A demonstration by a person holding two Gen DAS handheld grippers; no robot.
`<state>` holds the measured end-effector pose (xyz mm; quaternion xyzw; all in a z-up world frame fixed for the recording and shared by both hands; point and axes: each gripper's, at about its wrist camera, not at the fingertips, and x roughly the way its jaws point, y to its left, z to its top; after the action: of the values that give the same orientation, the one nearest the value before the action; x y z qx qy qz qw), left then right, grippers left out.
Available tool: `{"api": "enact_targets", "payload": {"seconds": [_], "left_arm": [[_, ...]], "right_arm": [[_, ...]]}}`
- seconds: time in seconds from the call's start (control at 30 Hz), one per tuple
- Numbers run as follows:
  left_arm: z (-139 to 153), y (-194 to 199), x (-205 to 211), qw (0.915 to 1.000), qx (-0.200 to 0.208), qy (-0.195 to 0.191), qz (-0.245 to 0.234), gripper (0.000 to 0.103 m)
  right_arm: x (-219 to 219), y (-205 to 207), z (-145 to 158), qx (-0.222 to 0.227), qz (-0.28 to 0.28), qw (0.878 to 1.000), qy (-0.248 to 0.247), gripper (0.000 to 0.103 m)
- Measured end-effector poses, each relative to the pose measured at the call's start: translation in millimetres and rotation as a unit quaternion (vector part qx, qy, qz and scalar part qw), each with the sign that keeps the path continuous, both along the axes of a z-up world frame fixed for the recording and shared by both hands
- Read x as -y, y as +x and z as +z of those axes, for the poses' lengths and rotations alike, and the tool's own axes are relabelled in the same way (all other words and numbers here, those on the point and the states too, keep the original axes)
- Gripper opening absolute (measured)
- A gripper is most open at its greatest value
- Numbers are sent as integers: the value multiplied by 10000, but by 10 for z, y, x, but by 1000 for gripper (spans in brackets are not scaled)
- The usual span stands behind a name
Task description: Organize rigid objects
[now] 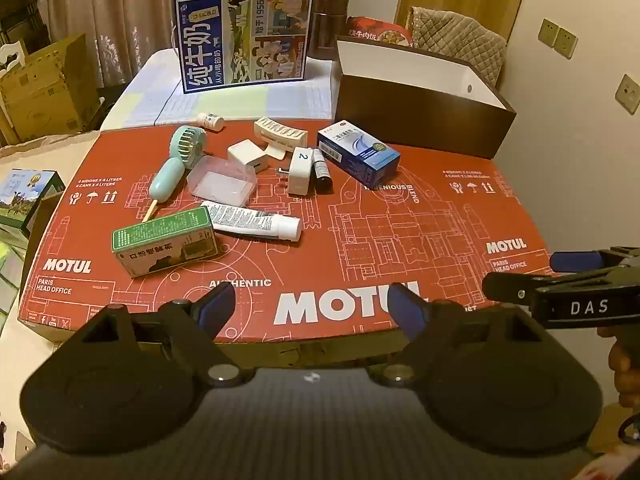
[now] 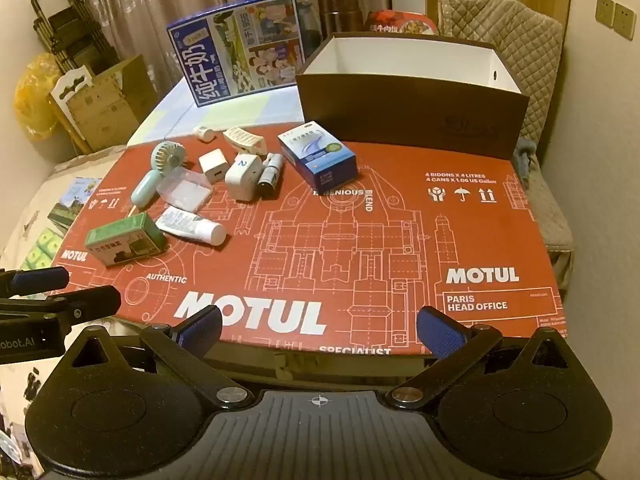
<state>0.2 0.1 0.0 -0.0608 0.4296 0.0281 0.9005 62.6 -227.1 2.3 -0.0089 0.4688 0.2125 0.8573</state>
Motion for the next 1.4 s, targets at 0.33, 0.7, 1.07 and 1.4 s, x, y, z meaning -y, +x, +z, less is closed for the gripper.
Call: {"api": "enact_targets", "payload": {"seconds": [0.33,0.7,1.07,1.4], "left_arm": [[0,-2,2,10000,26,32,3,81],[1,-1,5,10000,29,35,-3,81],[0,-2,2,10000,30,26,-2,81],[0,-2,2,10000,31,27,0,81]], "right_arm": [[-28,17,4,-10,3,10000,-6,101],[-53,29,1,-9,3,10000,-10,101],[-76,41,5,-9,3,10000,-22,101],[-97,57,3,-5,4,10000,-28,101]]}}
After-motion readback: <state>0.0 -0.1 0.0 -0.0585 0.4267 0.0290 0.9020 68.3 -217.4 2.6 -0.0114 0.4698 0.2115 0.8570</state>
